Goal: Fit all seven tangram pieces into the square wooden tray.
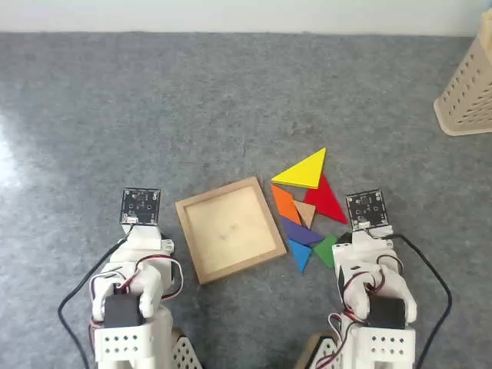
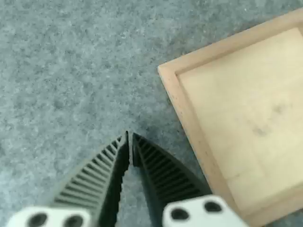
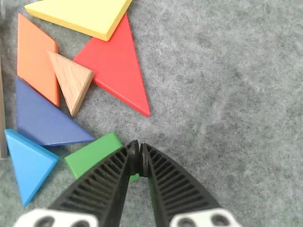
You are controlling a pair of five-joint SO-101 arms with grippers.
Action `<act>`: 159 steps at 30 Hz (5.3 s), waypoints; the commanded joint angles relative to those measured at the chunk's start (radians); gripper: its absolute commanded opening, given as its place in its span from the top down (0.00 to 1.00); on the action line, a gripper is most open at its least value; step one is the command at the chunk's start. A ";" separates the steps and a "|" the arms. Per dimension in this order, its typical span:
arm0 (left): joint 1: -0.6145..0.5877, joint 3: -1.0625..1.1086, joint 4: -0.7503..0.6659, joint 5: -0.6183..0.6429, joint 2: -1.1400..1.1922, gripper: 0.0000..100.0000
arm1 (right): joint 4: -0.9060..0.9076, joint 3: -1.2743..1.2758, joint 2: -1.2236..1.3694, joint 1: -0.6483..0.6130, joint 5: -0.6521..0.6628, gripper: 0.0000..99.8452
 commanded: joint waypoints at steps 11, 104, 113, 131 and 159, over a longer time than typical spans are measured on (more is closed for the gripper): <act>-0.002 -0.012 0.005 0.008 -0.017 0.99 | -0.004 0.012 -0.025 0.004 -0.003 0.99; -0.002 -0.012 0.005 0.008 -0.017 0.99 | -0.131 -1.209 1.828 -0.213 0.003 0.82; -0.002 -0.012 0.005 0.008 -0.017 0.99 | -0.229 -1.108 1.650 -0.174 -0.041 0.82; -0.002 -0.012 0.005 0.008 -0.017 0.99 | -0.314 -1.211 1.920 -0.225 -0.114 0.68; -0.002 -0.012 0.005 0.008 -0.017 0.99 | -0.041 -1.416 2.075 0.033 -0.127 0.75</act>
